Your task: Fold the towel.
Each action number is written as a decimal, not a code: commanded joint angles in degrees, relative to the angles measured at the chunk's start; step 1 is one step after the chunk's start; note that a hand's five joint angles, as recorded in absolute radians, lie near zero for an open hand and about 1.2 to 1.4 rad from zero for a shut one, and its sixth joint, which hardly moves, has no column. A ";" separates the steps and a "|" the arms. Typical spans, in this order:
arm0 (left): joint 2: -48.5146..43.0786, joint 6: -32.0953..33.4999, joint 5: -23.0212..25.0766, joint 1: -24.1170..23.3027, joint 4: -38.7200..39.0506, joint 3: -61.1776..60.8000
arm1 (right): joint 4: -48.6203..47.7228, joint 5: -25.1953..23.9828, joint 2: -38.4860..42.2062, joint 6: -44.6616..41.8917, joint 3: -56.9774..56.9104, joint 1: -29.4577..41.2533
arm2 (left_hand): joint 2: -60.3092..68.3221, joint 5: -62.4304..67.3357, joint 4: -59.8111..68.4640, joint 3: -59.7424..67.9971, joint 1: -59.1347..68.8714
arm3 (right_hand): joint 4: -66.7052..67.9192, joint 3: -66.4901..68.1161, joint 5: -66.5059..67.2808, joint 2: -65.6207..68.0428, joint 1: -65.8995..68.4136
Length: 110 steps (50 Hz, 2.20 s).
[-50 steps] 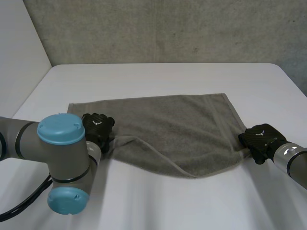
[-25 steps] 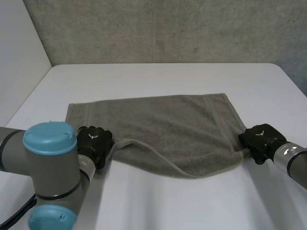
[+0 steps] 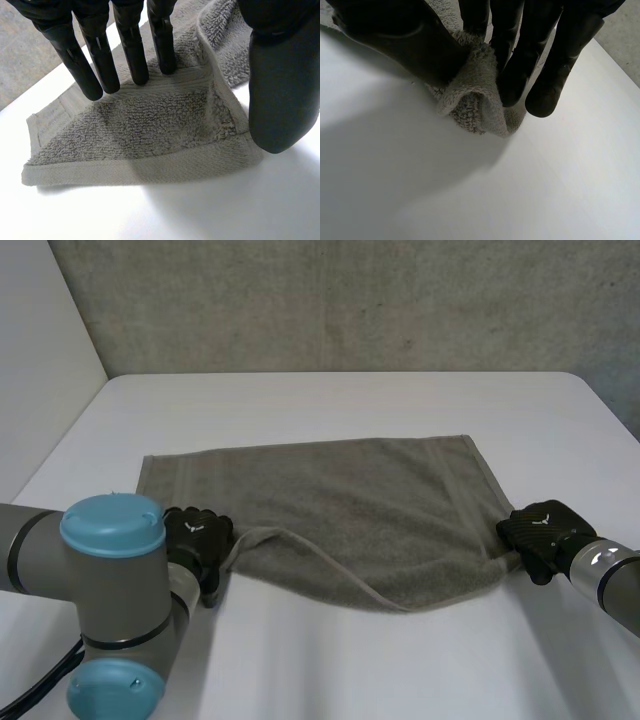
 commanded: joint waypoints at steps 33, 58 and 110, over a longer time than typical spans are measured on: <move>19.41 1.15 1.86 9.62 -0.02 6.40 | 1.84 -1.13 -18.71 10.51 -10.70 -0.53 | 47.61 37.16 47.77 47.41 47.89 | 2.77 3.49 3.10 5.59 3.60; 29.99 0.97 13.91 18.06 -3.19 -6.95 | 31.54 -5.71 -18.64 3.08 -18.20 -1.59 | 47.61 37.16 47.77 47.41 47.89 | 2.77 3.49 3.10 5.59 3.60; 4.52 0.45 14.27 17.71 -0.11 14.46 | 37.97 -3.17 4.47 -1.96 -34.88 -2.74 | 47.61 37.16 47.77 47.41 47.89 | 2.77 3.49 3.10 5.59 3.60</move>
